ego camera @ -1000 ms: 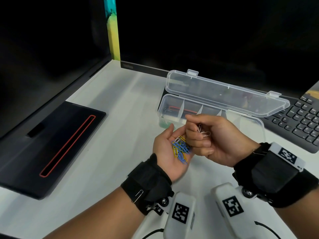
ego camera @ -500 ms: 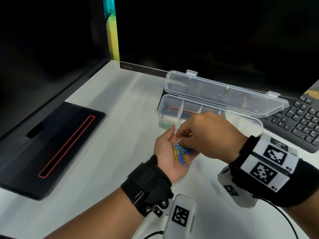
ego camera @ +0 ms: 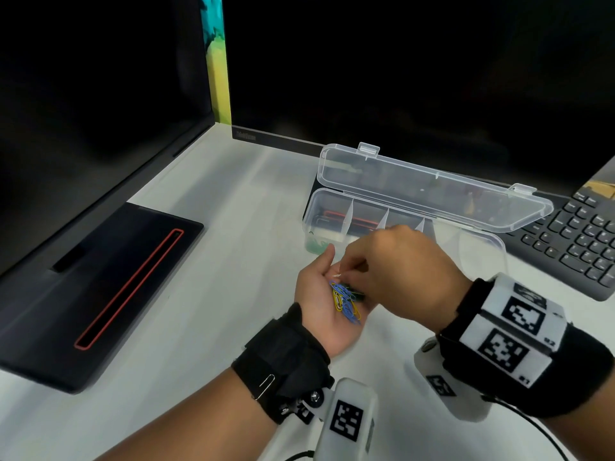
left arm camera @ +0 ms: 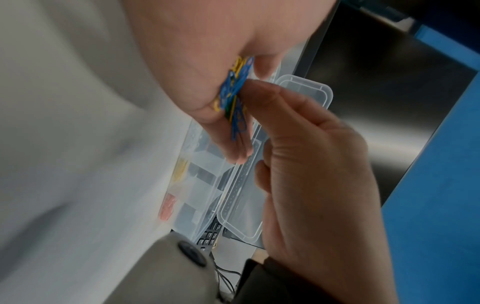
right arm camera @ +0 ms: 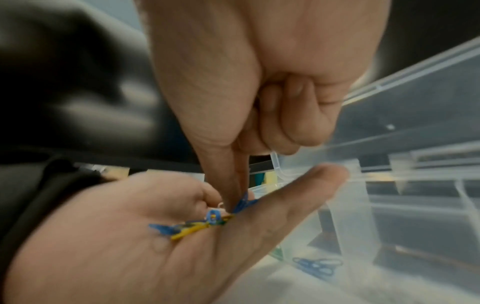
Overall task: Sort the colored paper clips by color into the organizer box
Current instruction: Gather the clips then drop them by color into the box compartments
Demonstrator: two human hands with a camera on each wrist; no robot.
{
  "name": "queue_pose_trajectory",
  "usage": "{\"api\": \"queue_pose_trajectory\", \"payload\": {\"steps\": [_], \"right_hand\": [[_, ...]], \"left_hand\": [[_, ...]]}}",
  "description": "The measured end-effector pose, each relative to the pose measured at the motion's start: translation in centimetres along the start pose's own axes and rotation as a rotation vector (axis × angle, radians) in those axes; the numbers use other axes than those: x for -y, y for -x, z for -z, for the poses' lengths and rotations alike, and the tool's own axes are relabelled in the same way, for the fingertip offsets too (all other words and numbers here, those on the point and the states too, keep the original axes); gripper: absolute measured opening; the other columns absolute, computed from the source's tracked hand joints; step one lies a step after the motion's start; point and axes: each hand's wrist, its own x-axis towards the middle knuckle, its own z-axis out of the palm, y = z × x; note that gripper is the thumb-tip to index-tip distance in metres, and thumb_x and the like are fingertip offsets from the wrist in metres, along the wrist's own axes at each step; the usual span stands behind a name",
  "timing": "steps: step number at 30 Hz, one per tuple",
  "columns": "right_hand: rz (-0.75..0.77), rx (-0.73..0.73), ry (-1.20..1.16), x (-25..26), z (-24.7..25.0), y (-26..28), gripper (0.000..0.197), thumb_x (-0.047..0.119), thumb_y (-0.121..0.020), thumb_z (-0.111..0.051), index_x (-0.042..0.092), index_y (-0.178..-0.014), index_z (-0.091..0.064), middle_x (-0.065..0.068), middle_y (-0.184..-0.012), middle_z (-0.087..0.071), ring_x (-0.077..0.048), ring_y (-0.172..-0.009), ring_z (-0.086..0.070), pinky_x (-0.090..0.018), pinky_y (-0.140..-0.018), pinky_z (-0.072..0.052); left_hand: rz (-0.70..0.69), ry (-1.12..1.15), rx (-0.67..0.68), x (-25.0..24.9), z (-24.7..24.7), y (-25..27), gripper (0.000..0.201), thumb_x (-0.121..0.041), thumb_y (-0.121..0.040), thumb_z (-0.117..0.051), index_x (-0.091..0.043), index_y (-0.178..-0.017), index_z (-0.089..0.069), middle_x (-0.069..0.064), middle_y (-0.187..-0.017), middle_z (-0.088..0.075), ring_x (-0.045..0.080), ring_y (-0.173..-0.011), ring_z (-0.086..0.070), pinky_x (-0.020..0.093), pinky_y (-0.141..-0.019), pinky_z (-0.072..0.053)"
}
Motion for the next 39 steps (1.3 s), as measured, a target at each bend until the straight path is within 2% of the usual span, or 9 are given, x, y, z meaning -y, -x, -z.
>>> {"api": "queue_pose_trajectory", "payload": {"steps": [3,7,10,17,24,29,33,36,39], "right_hand": [[-0.099,-0.049,-0.313,-0.4,0.5,0.0,0.009,0.031,-0.081,-0.068,0.027,-0.076,-0.073,0.015,-0.062,-0.065,-0.001,-0.064,-0.060,-0.019,-0.061,-0.047],[-0.199,-0.020,-0.920,0.4,1.9,0.9,0.008,0.010,-0.090,-0.062,0.008,-0.083,-0.066,0.005,-0.056,-0.070,-0.005,-0.049,-0.063,-0.017,-0.048,-0.050],[-0.252,0.013,-1.093,0.5,2.1,1.4,0.008,0.008,-0.094,-0.058,0.002,-0.088,-0.061,0.005,-0.046,-0.061,-0.002,-0.032,-0.045,-0.013,-0.033,-0.030],[-0.420,0.092,-1.527,-1.2,0.3,1.1,0.025,0.018,-0.089,-0.039,0.021,-0.065,-0.036,0.001,-0.059,-0.013,-0.012,-0.049,-0.004,-0.023,-0.047,-0.002],[-0.403,0.167,-1.899,-2.1,-0.9,1.8,0.017,0.019,-0.074,-0.035,0.014,-0.057,-0.035,0.001,-0.049,-0.023,-0.010,-0.040,-0.012,-0.015,-0.040,-0.008],[-0.436,0.145,-1.672,-1.4,-1.3,2.2,0.043,0.030,-0.092,-0.042,0.015,-0.052,-0.045,-0.001,-0.050,-0.027,-0.012,-0.043,-0.010,-0.019,-0.042,-0.006],[-0.239,-0.048,-1.093,-0.3,-0.9,2.7,0.052,0.032,-0.091,-0.063,0.017,-0.043,-0.048,0.010,-0.043,-0.027,-0.008,-0.042,-0.020,-0.022,-0.044,-0.019],[-0.087,-0.020,-0.470,-0.3,-1.5,2.9,0.032,0.046,-0.072,-0.076,0.022,-0.060,-0.059,0.013,-0.049,-0.048,-0.006,-0.050,-0.042,-0.017,-0.050,-0.031],[-0.111,0.034,-0.308,0.0,-1.7,2.8,0.025,0.050,-0.070,-0.076,0.038,-0.092,-0.070,0.013,-0.077,-0.065,-0.005,-0.073,-0.054,-0.023,-0.069,-0.045]], "left_hand": [[-0.043,0.015,0.022,0.0,-0.2,0.1,0.059,-0.038,-0.099,-0.030,-0.004,-0.080,-0.075,0.013,-0.081,-0.070,0.022,-0.071,-0.068,0.026,-0.067,-0.056],[-0.083,0.058,0.053,0.0,-0.6,0.2,0.053,-0.033,-0.101,-0.028,-0.002,-0.075,-0.062,0.016,-0.071,-0.071,0.023,-0.068,-0.071,0.031,-0.066,-0.059],[-0.091,0.093,0.051,-0.1,-0.4,0.1,0.054,-0.033,-0.101,-0.028,0.006,-0.096,-0.065,0.024,-0.092,-0.070,0.030,-0.083,-0.071,0.036,-0.077,-0.059],[-0.078,0.068,0.000,-0.3,-0.3,0.0,0.050,-0.029,-0.101,-0.029,0.008,-0.107,-0.063,0.025,-0.105,-0.069,0.031,-0.090,-0.070,0.034,-0.075,-0.059],[-0.079,0.051,0.011,-0.5,0.2,-0.1,0.046,-0.029,-0.100,-0.032,0.004,-0.107,-0.064,0.020,-0.103,-0.071,0.028,-0.087,-0.071,0.031,-0.076,-0.057],[-0.082,0.039,0.017,-0.4,0.1,0.0,0.047,-0.030,-0.099,-0.032,0.002,-0.106,-0.065,0.019,-0.097,-0.072,0.027,-0.081,-0.070,0.034,-0.078,-0.052],[-0.064,0.056,0.005,-0.5,-0.1,0.0,0.050,-0.030,-0.100,-0.030,0.003,-0.105,-0.067,0.021,-0.110,-0.069,0.030,-0.093,-0.069,0.033,-0.078,-0.056],[-0.048,0.065,-0.007,-0.5,-0.1,0.3,0.050,-0.031,-0.100,-0.031,0.005,-0.108,-0.065,0.022,-0.113,-0.068,0.032,-0.103,-0.066,0.040,-0.089,-0.052],[-0.043,0.068,-0.013,-0.4,-0.2,0.4,0.051,-0.031,-0.101,-0.031,0.006,-0.110,-0.065,0.024,-0.114,-0.067,0.034,-0.108,-0.064,0.042,-0.102,-0.044]]}}
